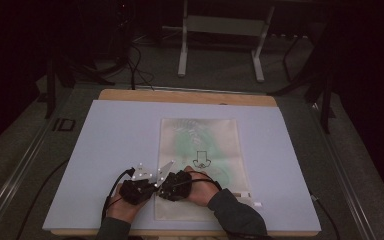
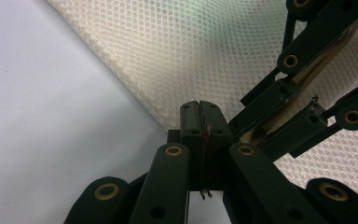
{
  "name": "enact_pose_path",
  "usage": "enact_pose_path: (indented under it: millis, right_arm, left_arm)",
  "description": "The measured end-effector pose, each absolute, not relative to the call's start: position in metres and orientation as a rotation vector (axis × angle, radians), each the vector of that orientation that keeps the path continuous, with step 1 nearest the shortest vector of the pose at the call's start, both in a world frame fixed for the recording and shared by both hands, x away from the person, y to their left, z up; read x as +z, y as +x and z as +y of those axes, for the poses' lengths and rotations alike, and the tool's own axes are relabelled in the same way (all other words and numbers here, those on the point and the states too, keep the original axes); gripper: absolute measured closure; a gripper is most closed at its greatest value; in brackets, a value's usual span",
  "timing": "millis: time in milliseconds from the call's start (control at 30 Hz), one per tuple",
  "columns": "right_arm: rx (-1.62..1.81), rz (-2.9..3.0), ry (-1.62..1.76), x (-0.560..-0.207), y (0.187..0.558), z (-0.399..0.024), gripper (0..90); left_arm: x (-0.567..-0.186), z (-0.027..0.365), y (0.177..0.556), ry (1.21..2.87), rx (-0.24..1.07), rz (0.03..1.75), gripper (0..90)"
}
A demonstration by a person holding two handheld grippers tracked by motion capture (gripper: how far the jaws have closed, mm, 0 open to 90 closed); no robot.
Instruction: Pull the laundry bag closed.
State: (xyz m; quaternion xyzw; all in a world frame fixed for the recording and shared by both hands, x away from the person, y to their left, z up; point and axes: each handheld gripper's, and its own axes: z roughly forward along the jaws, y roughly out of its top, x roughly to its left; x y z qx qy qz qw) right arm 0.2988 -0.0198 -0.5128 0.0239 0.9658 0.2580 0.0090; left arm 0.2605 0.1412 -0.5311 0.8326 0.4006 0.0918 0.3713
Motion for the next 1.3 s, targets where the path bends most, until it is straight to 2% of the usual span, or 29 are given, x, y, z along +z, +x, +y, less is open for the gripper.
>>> enact_pose_path:
  millis: [1300]
  right_arm:
    - [0.720,3.045,0.015,-0.509,0.300,-0.032,82.4]
  left_arm:
    - [-0.532,0.138,0.260,2.155,0.242,1.052,89.5]
